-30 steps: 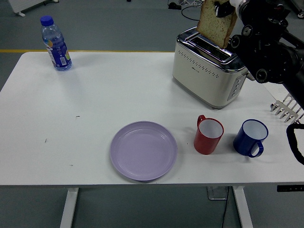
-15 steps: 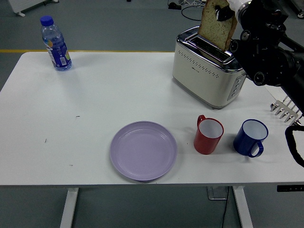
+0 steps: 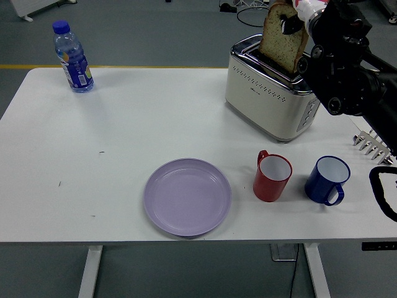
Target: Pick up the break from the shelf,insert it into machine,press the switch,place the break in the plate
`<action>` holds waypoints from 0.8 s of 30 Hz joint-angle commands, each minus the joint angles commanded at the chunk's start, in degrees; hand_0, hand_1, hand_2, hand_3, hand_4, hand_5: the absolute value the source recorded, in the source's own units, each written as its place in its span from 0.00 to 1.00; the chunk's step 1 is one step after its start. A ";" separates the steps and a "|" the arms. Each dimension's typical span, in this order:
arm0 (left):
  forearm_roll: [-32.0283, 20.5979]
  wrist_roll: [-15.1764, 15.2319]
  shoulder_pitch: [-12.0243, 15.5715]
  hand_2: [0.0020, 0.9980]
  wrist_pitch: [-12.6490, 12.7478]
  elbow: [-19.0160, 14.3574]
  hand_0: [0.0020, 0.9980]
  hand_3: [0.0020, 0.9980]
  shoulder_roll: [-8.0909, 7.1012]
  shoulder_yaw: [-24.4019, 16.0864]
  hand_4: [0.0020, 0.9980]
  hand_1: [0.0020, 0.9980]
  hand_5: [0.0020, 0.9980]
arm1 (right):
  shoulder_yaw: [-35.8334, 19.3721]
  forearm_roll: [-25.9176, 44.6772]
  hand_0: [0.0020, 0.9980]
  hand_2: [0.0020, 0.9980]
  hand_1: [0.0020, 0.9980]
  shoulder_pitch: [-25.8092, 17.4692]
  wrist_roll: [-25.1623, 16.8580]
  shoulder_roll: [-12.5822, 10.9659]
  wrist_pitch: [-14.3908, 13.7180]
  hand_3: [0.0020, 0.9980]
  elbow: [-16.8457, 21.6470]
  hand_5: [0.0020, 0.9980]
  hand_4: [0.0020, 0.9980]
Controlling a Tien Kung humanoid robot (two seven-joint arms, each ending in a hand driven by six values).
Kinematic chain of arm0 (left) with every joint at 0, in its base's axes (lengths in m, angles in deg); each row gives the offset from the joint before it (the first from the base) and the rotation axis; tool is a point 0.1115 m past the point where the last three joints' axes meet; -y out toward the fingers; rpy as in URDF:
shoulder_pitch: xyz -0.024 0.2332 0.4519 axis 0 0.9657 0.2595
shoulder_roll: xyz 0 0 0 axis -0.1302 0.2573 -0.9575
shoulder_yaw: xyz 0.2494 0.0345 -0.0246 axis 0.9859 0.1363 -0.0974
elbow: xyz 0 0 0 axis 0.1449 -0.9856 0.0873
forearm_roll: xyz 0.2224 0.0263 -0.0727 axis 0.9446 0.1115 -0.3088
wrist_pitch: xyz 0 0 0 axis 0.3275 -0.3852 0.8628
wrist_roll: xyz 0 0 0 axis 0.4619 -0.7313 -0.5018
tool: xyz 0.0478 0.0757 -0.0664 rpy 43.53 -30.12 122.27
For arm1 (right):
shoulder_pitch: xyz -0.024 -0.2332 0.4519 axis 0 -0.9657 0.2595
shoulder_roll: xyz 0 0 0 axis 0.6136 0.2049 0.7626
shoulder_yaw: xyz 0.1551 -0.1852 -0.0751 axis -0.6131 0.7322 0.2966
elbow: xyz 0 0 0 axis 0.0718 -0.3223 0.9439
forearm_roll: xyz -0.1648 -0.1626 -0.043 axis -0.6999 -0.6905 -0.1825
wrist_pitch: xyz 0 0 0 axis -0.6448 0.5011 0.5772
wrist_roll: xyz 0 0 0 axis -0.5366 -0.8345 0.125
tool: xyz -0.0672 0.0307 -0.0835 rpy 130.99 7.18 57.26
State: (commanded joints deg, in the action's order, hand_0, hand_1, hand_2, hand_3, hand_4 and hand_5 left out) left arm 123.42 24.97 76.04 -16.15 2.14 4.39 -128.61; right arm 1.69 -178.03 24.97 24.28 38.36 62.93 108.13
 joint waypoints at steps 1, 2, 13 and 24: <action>0.05 -0.01 -0.02 0.42 0.01 0.00 0.62 0.51 0.01 -0.04 0.26 0.43 0.81 | 0.09 0.06 0.18 0.39 0.25 -0.01 -0.06 0.10 0.01 0.52 -0.20 0.00 0.47; 0.09 -0.02 -0.03 0.42 0.02 0.00 0.62 0.51 0.01 -0.08 0.26 0.43 0.81 | 0.17 0.12 0.18 0.39 0.25 -0.01 -0.11 0.18 0.03 0.52 -0.37 0.00 0.47; 0.05 0.00 -0.12 0.42 0.08 0.00 0.62 0.51 0.02 0.04 0.26 0.43 0.80 | 0.94 -0.13 0.25 0.52 0.39 -0.10 -0.65 0.70 0.44 0.56 -1.29 0.03 0.52; -0.23 0.10 -0.22 0.42 0.21 0.00 0.62 0.51 -0.02 0.32 0.26 0.43 0.80 | 0.15 -1.46 0.44 0.63 0.51 0.00 -0.33 0.70 5.31 0.65 -2.10 0.08 0.60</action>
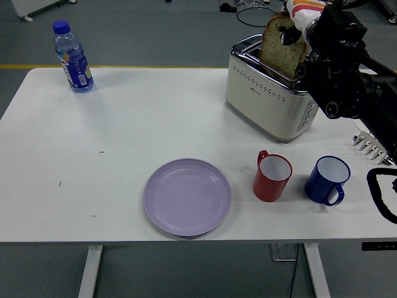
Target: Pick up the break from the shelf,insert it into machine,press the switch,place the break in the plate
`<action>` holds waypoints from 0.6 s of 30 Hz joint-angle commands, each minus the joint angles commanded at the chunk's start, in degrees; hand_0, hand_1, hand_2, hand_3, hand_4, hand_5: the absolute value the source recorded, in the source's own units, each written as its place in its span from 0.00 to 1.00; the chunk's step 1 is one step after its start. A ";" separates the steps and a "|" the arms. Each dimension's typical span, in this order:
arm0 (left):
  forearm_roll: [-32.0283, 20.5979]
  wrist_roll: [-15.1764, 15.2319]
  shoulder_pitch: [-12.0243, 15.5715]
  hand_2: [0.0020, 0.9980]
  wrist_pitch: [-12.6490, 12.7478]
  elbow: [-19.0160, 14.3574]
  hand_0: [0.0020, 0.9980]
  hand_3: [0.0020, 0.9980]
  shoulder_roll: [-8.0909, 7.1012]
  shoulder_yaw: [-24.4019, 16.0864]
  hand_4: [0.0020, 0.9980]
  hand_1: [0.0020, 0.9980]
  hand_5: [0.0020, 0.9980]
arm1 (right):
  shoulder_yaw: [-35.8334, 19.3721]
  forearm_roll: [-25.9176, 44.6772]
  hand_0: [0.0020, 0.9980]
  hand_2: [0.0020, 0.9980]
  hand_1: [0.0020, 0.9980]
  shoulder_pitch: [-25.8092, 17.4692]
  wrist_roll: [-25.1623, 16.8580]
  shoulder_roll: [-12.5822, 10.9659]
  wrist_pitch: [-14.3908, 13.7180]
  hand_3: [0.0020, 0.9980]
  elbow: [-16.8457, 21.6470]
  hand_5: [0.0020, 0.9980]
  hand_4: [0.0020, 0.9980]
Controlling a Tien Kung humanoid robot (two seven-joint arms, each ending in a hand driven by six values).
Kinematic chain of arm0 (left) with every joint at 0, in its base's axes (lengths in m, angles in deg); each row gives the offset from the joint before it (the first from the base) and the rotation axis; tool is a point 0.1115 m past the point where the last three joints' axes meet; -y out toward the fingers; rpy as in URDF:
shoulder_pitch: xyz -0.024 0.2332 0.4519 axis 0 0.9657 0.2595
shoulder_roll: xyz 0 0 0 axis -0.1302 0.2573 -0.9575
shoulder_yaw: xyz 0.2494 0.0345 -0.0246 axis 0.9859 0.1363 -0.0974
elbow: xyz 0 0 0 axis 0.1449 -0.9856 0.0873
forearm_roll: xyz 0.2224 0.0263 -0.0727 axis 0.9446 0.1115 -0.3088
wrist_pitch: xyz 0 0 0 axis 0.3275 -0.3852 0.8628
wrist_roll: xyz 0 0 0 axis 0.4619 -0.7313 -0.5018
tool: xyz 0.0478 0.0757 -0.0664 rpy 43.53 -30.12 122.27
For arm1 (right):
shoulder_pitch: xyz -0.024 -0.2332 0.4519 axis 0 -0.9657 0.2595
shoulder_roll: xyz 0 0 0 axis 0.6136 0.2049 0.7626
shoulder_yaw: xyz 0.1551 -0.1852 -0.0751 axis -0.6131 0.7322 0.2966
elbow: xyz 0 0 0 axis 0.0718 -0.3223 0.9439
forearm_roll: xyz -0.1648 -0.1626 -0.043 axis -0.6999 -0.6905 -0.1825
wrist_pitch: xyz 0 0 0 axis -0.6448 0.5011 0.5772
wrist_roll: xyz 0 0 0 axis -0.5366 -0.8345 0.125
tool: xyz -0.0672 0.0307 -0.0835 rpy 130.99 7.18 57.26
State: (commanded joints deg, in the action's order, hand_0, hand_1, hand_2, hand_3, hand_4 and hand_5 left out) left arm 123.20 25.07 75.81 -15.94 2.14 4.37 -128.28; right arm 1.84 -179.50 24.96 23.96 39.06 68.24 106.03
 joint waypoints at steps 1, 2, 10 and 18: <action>-0.05 0.01 0.00 0.42 0.01 0.00 0.62 0.51 0.00 0.03 0.26 0.43 0.80 | -0.10 0.00 0.77 0.85 0.75 0.00 0.02 0.00 0.35 0.83 0.00 0.15 0.68; -0.02 0.00 0.00 0.42 0.02 0.00 0.62 0.51 0.01 0.00 0.26 0.43 0.80 | -0.20 0.13 0.77 0.85 0.75 0.01 0.06 0.00 0.82 0.83 -0.01 0.15 0.68; -0.09 -0.02 0.07 0.42 0.04 0.00 0.62 0.51 0.04 0.11 0.26 0.43 0.80 | -0.91 0.67 0.85 0.94 0.84 -0.11 -0.52 0.00 0.24 0.90 0.07 0.19 0.72; 0.31 -0.13 0.27 0.42 -0.03 0.00 0.62 0.51 0.08 -0.04 0.26 0.43 0.80 | -1.42 0.91 0.88 0.97 0.87 -0.50 -1.48 -0.47 -2.12 0.93 1.59 0.20 0.74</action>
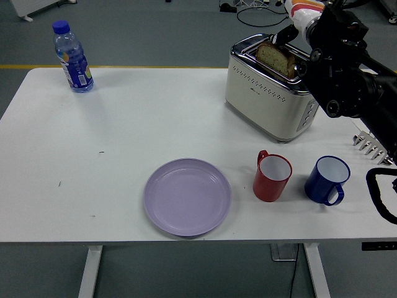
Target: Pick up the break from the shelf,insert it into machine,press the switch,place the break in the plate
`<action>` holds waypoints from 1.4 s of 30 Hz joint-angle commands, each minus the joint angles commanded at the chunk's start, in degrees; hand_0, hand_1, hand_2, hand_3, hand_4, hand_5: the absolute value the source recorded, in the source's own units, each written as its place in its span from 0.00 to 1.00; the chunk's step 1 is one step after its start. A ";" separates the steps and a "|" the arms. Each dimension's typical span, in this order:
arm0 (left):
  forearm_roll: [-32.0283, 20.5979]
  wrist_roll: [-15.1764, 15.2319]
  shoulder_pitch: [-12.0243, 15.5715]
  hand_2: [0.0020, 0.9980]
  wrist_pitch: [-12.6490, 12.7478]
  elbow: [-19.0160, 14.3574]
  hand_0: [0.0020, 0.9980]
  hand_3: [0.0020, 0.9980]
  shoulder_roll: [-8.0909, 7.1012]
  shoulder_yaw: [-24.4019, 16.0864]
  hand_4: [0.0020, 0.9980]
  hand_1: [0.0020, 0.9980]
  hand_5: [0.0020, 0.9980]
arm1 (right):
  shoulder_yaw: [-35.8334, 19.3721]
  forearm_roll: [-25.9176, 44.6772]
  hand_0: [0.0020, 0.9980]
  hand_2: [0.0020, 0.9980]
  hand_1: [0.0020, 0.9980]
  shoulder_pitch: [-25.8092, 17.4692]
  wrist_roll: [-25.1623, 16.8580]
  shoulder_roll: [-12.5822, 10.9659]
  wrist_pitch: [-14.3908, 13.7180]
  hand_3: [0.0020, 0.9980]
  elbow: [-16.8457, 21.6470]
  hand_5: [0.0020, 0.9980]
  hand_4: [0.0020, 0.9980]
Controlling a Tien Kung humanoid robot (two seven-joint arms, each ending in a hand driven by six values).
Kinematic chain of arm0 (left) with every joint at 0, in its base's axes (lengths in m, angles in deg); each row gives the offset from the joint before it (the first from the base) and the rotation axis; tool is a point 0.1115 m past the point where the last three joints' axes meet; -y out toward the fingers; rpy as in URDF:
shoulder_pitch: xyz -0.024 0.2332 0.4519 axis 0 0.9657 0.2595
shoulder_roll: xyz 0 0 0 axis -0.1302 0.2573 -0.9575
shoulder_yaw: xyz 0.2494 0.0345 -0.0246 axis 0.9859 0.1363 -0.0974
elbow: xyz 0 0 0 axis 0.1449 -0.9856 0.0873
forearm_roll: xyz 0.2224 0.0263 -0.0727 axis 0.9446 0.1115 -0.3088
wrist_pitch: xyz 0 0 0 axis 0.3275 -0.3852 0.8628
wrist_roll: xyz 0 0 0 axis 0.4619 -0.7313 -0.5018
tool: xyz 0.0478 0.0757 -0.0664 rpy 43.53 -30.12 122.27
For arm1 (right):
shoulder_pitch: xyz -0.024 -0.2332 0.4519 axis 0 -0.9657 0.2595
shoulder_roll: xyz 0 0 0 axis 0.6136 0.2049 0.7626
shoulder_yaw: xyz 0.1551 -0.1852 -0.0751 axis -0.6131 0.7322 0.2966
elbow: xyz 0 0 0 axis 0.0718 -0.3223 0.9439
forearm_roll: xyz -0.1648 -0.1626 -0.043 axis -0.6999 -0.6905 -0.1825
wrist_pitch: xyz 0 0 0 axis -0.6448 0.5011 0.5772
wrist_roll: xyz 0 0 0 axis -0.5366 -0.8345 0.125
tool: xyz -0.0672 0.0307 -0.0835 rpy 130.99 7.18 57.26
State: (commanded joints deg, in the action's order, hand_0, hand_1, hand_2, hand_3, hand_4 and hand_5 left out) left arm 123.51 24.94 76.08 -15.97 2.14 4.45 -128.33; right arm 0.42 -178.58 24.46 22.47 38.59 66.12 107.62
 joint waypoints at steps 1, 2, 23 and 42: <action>-0.06 0.01 0.04 0.42 0.00 0.00 0.62 0.50 -0.01 0.07 0.26 0.43 0.80 | -0.06 0.17 0.88 0.97 0.87 -0.32 -0.12 -0.63 -0.51 0.92 0.93 0.21 0.75; -0.08 0.02 0.05 0.42 0.00 0.00 0.62 0.50 -0.01 0.10 0.26 0.43 0.80 | -0.07 0.23 0.88 0.97 0.87 -0.42 -0.15 -0.83 -0.67 0.92 1.22 0.21 0.75; 1.23 0.05 1.25 0.42 -0.25 0.00 0.62 0.51 0.53 -1.08 0.26 0.43 0.80 | -3.36 12.12 0.34 0.49 0.39 -17.30 2.14 -21.81 -15.01 0.65 29.51 0.07 0.36; 0.25 0.42 1.20 0.42 -0.22 0.00 0.62 0.50 1.04 -0.82 0.26 0.43 0.81 | -4.44 9.36 0.28 0.38 0.27 -32.48 2.13 -30.19 -10.45 0.59 39.04 0.00 0.36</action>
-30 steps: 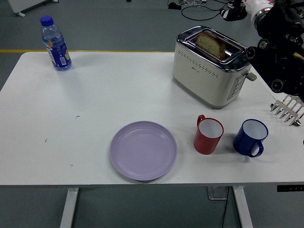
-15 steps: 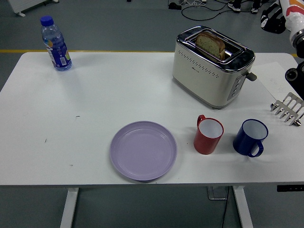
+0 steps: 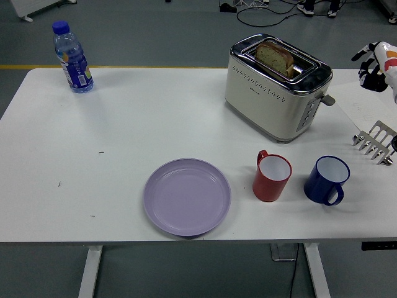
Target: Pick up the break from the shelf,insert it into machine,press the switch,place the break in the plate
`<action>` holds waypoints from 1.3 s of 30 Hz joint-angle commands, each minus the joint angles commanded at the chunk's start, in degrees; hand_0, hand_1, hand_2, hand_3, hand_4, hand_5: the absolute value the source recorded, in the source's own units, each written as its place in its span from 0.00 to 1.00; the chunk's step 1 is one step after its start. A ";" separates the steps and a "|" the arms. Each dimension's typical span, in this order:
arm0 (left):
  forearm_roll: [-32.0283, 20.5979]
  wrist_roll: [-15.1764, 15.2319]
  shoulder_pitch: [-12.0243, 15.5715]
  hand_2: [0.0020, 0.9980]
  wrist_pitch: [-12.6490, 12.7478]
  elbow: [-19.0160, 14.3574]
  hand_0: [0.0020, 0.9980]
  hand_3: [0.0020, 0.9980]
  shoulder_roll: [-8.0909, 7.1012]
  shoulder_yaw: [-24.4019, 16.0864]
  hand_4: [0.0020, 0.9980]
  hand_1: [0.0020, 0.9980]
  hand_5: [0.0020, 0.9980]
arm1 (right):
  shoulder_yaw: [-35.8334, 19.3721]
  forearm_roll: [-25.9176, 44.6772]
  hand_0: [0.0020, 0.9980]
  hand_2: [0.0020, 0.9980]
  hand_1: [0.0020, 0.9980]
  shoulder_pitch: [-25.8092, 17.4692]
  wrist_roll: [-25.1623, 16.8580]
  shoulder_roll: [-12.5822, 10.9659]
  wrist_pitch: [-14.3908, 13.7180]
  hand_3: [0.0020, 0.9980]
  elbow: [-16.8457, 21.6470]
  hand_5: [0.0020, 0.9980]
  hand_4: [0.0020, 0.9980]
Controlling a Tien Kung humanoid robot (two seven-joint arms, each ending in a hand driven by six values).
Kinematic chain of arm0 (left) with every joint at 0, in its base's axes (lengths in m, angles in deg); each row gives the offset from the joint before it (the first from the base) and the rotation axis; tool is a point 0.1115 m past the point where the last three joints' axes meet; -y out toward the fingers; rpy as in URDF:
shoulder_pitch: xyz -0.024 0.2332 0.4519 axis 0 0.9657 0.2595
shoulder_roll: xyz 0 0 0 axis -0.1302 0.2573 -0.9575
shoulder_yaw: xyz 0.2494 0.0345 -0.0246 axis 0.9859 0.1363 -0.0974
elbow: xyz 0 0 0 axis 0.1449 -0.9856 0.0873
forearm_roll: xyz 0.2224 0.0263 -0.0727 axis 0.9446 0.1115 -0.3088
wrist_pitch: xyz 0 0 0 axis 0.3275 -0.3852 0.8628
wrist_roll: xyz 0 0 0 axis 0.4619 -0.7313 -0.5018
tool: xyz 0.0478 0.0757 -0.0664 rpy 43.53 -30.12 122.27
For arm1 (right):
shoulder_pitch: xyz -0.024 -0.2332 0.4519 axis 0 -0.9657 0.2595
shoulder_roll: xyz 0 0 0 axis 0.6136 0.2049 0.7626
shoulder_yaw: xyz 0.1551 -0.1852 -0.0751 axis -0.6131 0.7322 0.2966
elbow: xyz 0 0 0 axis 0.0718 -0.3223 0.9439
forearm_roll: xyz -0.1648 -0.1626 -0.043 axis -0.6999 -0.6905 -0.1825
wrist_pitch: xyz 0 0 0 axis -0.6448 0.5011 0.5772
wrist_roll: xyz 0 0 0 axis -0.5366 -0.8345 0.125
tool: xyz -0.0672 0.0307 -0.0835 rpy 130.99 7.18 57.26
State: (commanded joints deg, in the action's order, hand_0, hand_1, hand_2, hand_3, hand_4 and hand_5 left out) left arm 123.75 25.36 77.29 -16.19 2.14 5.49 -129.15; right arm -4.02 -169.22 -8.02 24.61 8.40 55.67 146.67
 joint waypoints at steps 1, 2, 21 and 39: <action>0.07 -0.02 0.00 0.42 -0.02 0.00 0.62 0.50 0.04 -0.02 0.26 0.44 0.81 | 0.11 -0.08 0.26 0.37 0.26 -0.55 -0.05 -0.08 0.19 0.58 0.09 0.00 0.38; 0.10 -0.02 0.00 0.42 -0.03 0.00 0.62 0.50 0.05 -0.03 0.26 0.44 0.81 | 0.15 -0.11 0.26 0.37 0.26 -0.76 -0.08 -0.11 0.26 0.58 0.12 0.00 0.38; -0.51 0.06 -0.16 0.42 -0.08 0.00 0.62 0.50 0.13 0.55 0.25 0.44 0.81 | 3.55 -0.46 0.26 0.37 0.27 -2.18 -0.47 2.05 1.56 0.58 -1.96 0.00 0.34; -0.74 0.09 -0.26 0.42 -0.12 0.00 0.62 0.50 0.12 0.76 0.25 0.44 0.81 | 3.75 -0.80 0.26 0.37 0.27 -2.44 0.35 2.71 1.83 0.58 -0.64 0.00 0.34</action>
State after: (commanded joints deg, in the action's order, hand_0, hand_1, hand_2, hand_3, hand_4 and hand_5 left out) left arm 123.01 25.45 77.02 -16.31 2.14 5.61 -128.39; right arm -0.27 -170.02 -10.46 24.96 11.10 57.50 146.03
